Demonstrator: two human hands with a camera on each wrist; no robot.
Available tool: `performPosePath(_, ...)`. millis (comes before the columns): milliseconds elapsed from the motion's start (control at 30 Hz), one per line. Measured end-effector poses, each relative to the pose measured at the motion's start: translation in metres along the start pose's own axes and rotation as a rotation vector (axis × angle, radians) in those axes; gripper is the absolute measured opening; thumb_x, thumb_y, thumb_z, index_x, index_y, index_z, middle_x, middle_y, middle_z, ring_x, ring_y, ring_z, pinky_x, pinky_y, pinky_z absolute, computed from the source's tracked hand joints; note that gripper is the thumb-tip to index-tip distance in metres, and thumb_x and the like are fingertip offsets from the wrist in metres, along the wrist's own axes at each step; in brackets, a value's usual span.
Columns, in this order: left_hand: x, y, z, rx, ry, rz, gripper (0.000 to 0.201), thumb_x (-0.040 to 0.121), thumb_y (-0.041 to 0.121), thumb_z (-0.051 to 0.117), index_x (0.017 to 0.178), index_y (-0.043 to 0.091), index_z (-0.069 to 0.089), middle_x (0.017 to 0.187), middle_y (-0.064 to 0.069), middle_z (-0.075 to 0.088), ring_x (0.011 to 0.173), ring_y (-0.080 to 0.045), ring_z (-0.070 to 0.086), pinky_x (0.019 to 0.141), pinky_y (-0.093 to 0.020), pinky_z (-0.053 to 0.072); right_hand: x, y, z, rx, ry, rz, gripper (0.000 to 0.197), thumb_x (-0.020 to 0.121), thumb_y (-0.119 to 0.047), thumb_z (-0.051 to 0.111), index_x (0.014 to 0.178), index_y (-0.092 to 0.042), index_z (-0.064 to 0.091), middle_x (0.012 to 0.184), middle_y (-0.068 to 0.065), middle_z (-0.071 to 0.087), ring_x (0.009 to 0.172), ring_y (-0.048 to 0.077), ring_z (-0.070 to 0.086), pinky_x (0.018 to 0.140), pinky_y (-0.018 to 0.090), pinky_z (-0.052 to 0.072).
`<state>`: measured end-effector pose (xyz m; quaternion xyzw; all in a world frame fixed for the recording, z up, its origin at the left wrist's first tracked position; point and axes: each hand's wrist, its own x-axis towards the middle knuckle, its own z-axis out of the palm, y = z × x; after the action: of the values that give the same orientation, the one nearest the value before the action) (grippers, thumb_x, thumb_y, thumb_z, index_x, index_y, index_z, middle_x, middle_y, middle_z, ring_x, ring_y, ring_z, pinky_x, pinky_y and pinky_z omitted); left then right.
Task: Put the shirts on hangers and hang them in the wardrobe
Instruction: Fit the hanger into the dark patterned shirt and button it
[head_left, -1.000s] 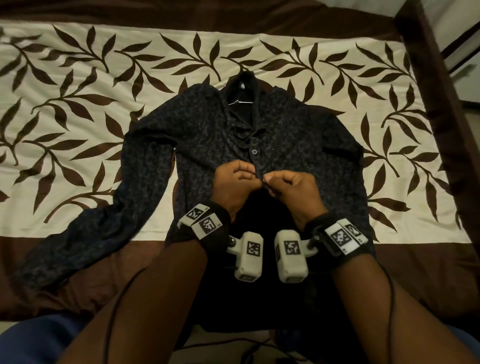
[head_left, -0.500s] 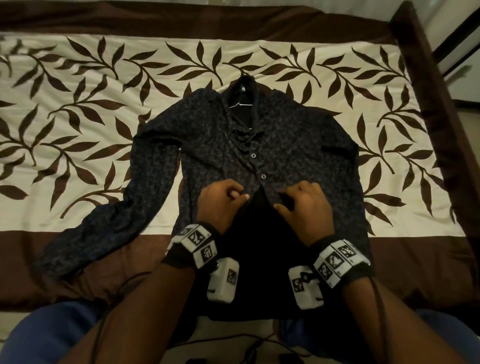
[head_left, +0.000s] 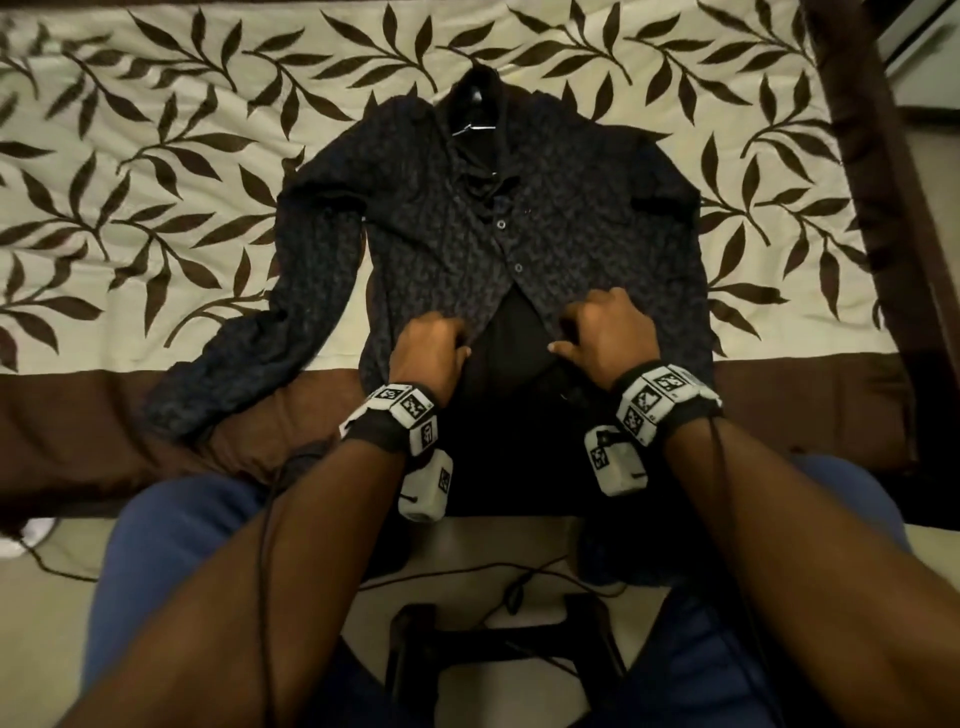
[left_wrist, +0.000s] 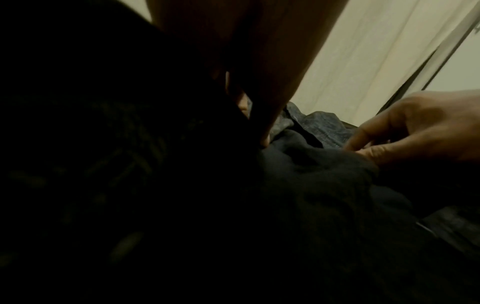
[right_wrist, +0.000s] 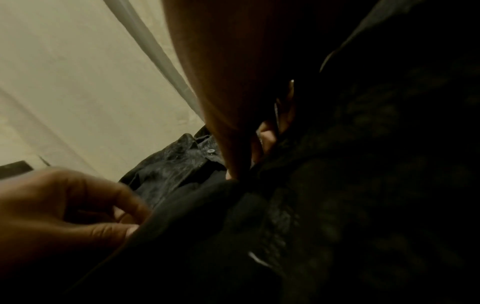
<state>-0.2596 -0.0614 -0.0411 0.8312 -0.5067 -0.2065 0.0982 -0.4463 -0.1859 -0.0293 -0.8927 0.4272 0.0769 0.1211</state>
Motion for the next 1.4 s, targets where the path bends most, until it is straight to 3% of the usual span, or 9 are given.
performPosePath(200, -0.013, 0.007, 0.005, -0.009, -0.060, -0.048, 0.013, 0.089, 0.013, 0.061, 0.097, 0.011, 0.071, 0.107, -0.021, 0.064, 0.102, -0.042, 0.060, 0.082, -0.045, 0.049, -0.005, -0.006, -0.002, -0.005, 0.022, -0.005, 0.024, 0.088, -0.028, 0.061, 0.103, -0.010, 0.068, 0.109, 0.014, 0.066, 0.104, 0.036, 0.059, 0.075, 0.040, 0.050)
performPosePath(400, -0.012, 0.021, 0.000, -0.102, 0.033, -0.101, 0.026, 0.094, 0.032, 0.061, 0.101, 0.009, 0.072, 0.104, -0.019, 0.069, 0.102, -0.039, 0.061, 0.084, -0.042, 0.048, -0.005, 0.000, -0.001, 0.463, 0.132, 0.151, 0.023, 0.090, -0.026, 0.057, 0.100, -0.011, 0.072, 0.094, 0.014, 0.073, 0.090, 0.036, 0.066, 0.082, 0.044, 0.054)
performPosePath(567, 0.016, 0.039, 0.004, -0.054, 0.029, -0.006, 0.028, 0.097, 0.023, 0.055, 0.119, 0.010, 0.066, 0.118, -0.021, 0.056, 0.110, -0.038, 0.056, 0.090, -0.042, 0.044, 0.009, 0.004, 0.005, 0.434, 0.192, 0.049, 0.029, 0.088, -0.026, 0.065, 0.116, -0.018, 0.069, 0.103, 0.011, 0.069, 0.097, 0.031, 0.064, 0.087, 0.040, 0.052)
performPosePath(733, 0.029, 0.041, 0.010, 0.003, -0.007, -0.040, 0.035, 0.094, 0.037, 0.062, 0.118, 0.012, 0.063, 0.120, -0.015, 0.054, 0.110, -0.036, 0.056, 0.088, -0.044, 0.050, 0.018, -0.006, 0.016, 0.384, 0.126, -0.059, 0.049, 0.085, -0.018, 0.067, 0.132, -0.015, 0.054, 0.114, 0.012, 0.065, 0.104, 0.033, 0.060, 0.088, 0.043, 0.051)
performPosePath(867, 0.025, 0.037, 0.011, -0.011, -0.015, -0.061, 0.055, 0.085, 0.052, 0.069, 0.123, 0.014, 0.060, 0.123, -0.014, 0.053, 0.113, -0.035, 0.054, 0.088, -0.047, 0.052, 0.018, -0.008, 0.015, 0.478, 0.140, -0.009, 0.032, 0.082, -0.005, 0.057, 0.111, -0.018, 0.057, 0.095, 0.006, 0.066, 0.087, 0.028, 0.063, 0.076, 0.039, 0.052)
performPosePath(967, 0.021, 0.033, 0.012, 0.006, -0.009, -0.052, 0.053, 0.086, 0.044, 0.072, 0.129, 0.016, 0.058, 0.124, -0.013, 0.053, 0.115, -0.034, 0.053, 0.090, -0.047, 0.051, 0.019, -0.004, 0.007, 0.631, 0.182, 0.027, 0.018, 0.080, -0.004, 0.057, 0.089, -0.019, 0.060, 0.079, 0.002, 0.066, 0.074, 0.021, 0.062, 0.073, 0.038, 0.052)
performPosePath(1100, 0.020, 0.022, 0.009, -0.162, 0.066, -0.110, 0.019, 0.091, 0.024, 0.065, 0.106, 0.013, 0.069, 0.105, -0.015, 0.068, 0.103, -0.037, 0.063, 0.086, -0.043, 0.052, 0.023, 0.001, -0.005, 0.725, 0.245, 0.130, 0.020, 0.086, -0.007, 0.058, 0.082, -0.017, 0.074, 0.079, -0.003, 0.070, 0.075, 0.013, 0.065, 0.075, 0.021, 0.048)
performPosePath(1267, 0.015, 0.021, 0.000, -0.300, 0.100, -0.232, 0.015, 0.095, 0.022, 0.056, 0.098, 0.011, 0.065, 0.105, -0.016, 0.069, 0.102, -0.037, 0.062, 0.084, -0.038, 0.046, 0.022, 0.006, -0.012, 0.748, 0.304, 0.113, 0.015, 0.083, -0.009, 0.067, 0.089, -0.020, 0.077, 0.080, -0.007, 0.069, 0.070, 0.002, 0.061, 0.073, 0.011, 0.046)
performPosePath(1400, 0.021, 0.019, -0.012, -0.648, 0.152, -0.253, 0.012, 0.094, 0.011, 0.059, 0.086, 0.019, 0.064, 0.094, -0.009, 0.070, 0.092, -0.026, 0.065, 0.087, -0.036, 0.051, 0.022, 0.007, -0.018, 0.753, 0.354, 0.053, 0.021, 0.084, -0.004, 0.064, 0.089, -0.019, 0.078, 0.088, -0.007, 0.071, 0.083, 0.007, 0.066, 0.082, 0.021, 0.052)
